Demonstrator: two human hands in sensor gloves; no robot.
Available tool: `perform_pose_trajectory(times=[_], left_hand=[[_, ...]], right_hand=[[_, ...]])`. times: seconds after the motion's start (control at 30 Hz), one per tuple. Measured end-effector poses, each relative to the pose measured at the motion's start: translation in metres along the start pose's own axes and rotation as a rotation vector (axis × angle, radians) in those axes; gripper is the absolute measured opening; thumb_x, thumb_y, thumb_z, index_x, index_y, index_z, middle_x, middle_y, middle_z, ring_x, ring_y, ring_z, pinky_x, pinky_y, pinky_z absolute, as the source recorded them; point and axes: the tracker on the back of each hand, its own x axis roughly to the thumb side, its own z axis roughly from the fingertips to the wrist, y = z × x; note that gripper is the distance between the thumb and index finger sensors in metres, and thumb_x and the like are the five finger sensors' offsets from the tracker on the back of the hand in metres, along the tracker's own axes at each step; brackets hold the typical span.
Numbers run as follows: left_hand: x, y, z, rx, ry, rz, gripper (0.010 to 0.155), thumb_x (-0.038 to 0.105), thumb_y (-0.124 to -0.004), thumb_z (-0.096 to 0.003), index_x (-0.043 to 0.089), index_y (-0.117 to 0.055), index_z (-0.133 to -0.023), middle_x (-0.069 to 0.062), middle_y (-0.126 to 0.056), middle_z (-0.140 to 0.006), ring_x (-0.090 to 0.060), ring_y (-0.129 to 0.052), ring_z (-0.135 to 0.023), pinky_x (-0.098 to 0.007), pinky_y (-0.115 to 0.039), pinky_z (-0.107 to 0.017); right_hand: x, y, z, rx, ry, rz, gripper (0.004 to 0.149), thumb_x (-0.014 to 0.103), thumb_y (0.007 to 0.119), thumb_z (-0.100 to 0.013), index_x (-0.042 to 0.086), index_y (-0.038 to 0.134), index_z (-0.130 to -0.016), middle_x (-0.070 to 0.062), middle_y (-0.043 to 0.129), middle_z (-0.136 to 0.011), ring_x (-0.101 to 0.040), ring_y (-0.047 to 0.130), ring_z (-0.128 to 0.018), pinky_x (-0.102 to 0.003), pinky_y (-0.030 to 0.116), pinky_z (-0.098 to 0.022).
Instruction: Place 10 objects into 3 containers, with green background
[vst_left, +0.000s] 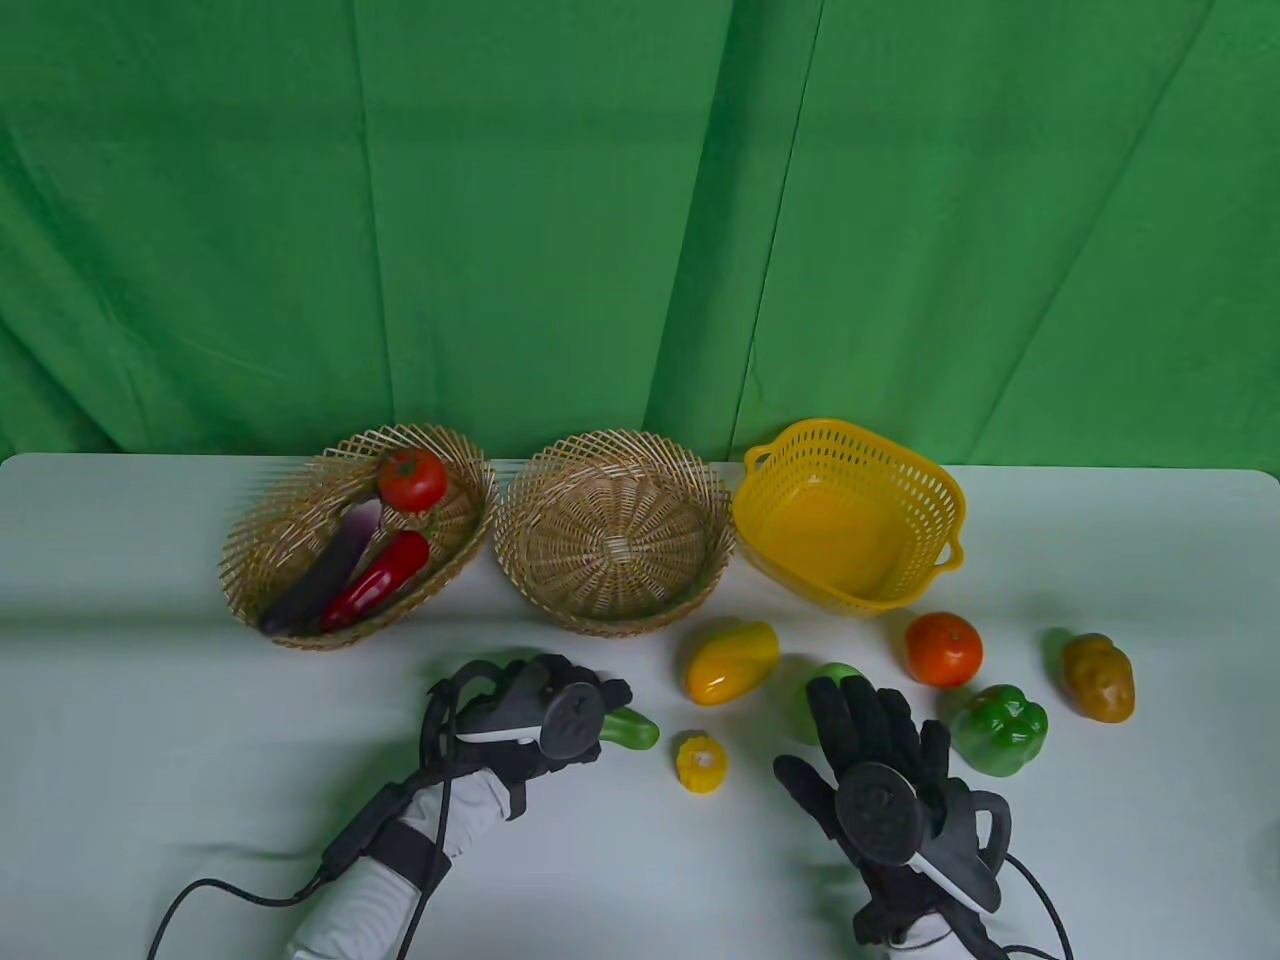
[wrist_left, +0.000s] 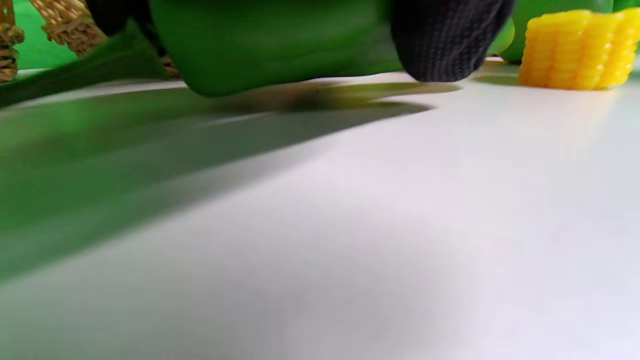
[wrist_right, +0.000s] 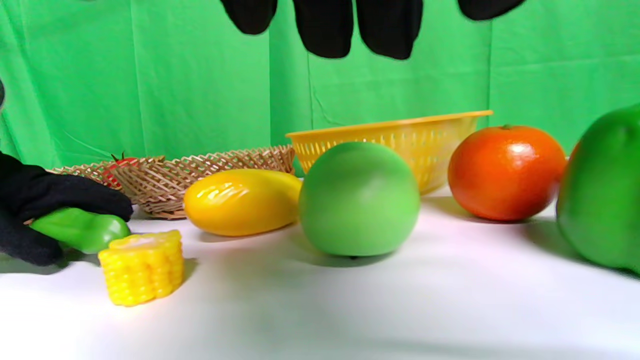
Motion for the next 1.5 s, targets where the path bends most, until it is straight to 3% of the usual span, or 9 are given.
perform_pose_trajectory(times=[0.67,1.0,1.3,1.5], left_hand=[[-0.017,0.066,0.005,0.199,0.133,0.044,0.072,0.054,-0.072,-0.0536,0.041,-0.036,-0.114,-0.005,-0.062,-0.115,-0.039,-0.06,-0.107,-0.068,-0.059,-0.068],[-0.036,0.097,-0.032,0.208,0.305,0.056,0.072,0.054,-0.072,-0.0535,0.041,-0.036,-0.114,-0.005,-0.062,-0.115,-0.039,-0.061,-0.107,-0.067,-0.059,-0.069],[-0.038,0.099,-0.07,0.117,0.429,0.002,0.072,0.054,-0.071,-0.0536,0.041,-0.036,-0.115,-0.005,-0.062,-0.116,-0.038,-0.061,-0.108,-0.067,-0.058,-0.069],[-0.035,0.096,-0.08,0.109,0.445,0.015,0.073,0.053,-0.071,-0.0538,0.036,-0.036,-0.116,-0.007,-0.06,-0.117,-0.038,-0.059,-0.11,-0.068,-0.057,-0.07]], right_hand=[[-0.002,-0.001,0.001,-0.008,-0.012,-0.051,0.08,0.07,0.048,-0.056,0.024,0.036,-0.12,-0.02,0.046,-0.125,-0.052,0.047,-0.11,-0.078,0.037,-0.073],[-0.006,-0.001,0.001,-0.004,-0.005,-0.063,0.079,0.07,0.048,-0.056,0.024,0.036,-0.12,-0.02,0.046,-0.125,-0.052,0.048,-0.11,-0.078,0.037,-0.073],[-0.007,-0.001,0.0,-0.003,0.001,-0.058,0.079,0.07,0.048,-0.056,0.024,0.036,-0.12,-0.02,0.046,-0.125,-0.052,0.047,-0.11,-0.078,0.037,-0.073],[-0.008,-0.002,0.0,-0.006,0.004,-0.062,0.079,0.069,0.048,-0.056,0.024,0.036,-0.12,-0.02,0.046,-0.125,-0.052,0.047,-0.11,-0.078,0.037,-0.073]])
